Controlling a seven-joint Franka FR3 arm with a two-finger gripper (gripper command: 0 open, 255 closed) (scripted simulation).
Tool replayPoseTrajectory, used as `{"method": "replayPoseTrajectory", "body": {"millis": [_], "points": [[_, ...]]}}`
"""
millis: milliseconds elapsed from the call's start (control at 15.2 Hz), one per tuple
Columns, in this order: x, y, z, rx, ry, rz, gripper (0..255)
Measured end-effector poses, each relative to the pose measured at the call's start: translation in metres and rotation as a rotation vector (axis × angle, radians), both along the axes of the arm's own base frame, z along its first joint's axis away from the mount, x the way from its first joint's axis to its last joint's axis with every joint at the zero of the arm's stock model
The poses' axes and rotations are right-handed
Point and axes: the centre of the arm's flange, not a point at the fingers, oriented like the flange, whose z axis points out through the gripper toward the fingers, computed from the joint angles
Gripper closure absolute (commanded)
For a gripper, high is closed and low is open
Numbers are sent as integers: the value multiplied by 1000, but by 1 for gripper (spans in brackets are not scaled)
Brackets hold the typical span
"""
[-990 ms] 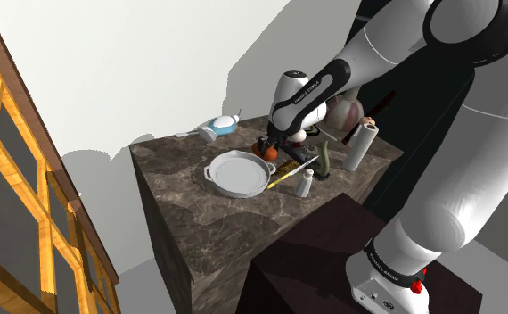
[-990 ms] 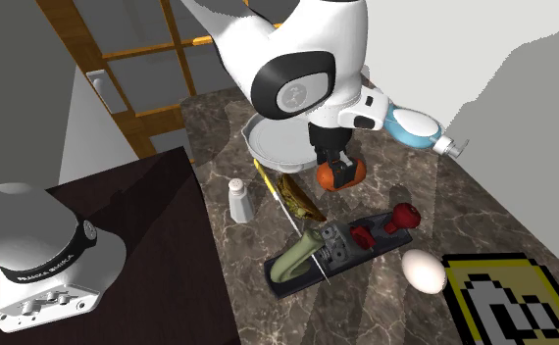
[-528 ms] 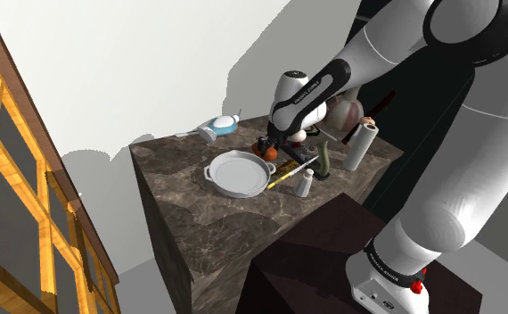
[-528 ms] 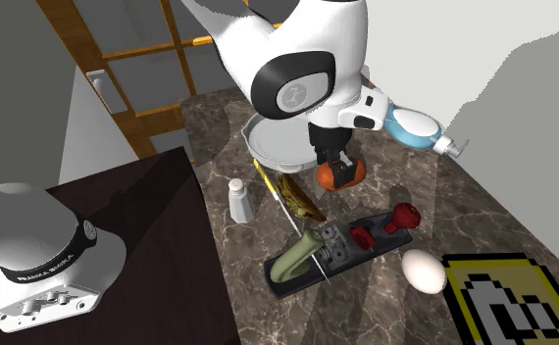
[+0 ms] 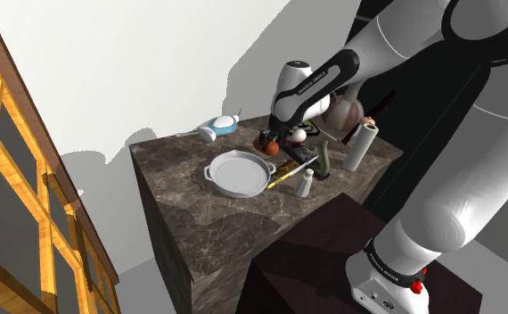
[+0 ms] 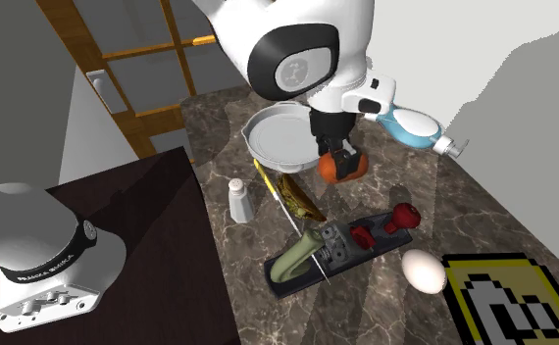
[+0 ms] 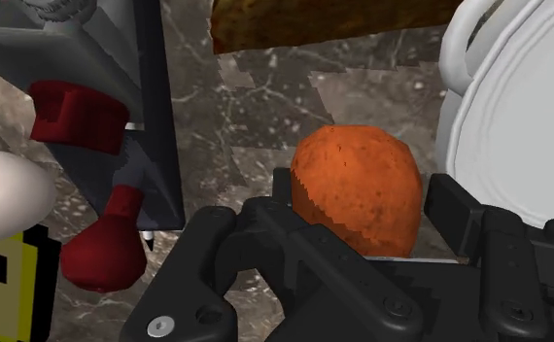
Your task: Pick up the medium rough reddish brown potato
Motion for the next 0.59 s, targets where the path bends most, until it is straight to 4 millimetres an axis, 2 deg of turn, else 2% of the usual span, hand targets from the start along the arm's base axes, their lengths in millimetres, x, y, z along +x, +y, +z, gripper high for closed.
{"method": "replayPoseTrajectory", "body": {"millis": [594], "points": [[0, 0, 46, 0, 0, 0, 255]]}}
